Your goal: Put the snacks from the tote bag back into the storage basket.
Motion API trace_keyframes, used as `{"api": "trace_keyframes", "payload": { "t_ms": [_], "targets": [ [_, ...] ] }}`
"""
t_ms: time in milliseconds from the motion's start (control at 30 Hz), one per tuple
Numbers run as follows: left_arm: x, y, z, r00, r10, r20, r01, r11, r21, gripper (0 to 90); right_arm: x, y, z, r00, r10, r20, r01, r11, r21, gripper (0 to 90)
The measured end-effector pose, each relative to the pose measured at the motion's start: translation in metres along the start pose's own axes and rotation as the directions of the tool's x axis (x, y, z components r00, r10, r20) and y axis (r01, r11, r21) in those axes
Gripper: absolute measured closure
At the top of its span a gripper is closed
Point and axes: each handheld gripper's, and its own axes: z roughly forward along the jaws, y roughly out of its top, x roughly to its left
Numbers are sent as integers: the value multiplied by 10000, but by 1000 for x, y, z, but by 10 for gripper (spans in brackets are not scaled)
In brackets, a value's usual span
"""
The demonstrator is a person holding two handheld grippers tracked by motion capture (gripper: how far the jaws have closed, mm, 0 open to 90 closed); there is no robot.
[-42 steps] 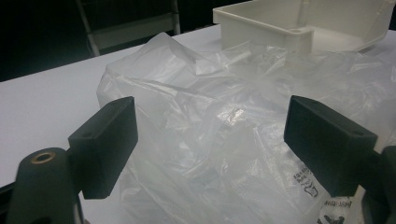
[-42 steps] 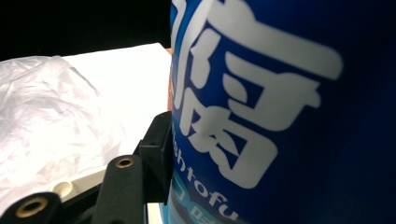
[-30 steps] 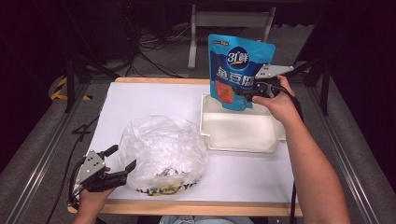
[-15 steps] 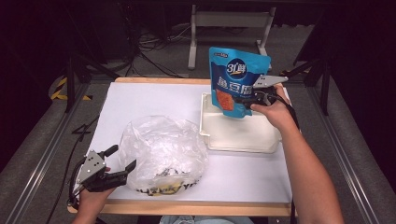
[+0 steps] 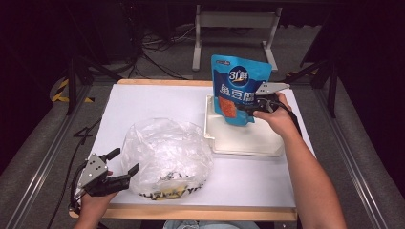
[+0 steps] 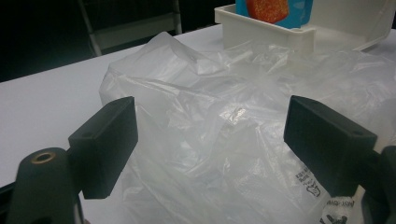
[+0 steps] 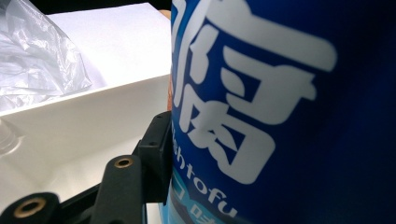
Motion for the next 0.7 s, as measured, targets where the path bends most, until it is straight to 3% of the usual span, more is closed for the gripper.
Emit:
{"api": "trace_keyframes", "payload": {
  "t_ms": [533, 700],
  "targets": [
    [0, 0, 0, 10000, -29, -11, 29, 10000, -11, 184, 2, -16, 10, 9995, 60, -300, -61, 10000, -48, 480],
    [-1, -1, 1, 10000, -12, 28, 12, 10000, 20, 184, 1, -18, 8, 9999, -64, -116, 69, 9992, 386, 444]
  ]
}}
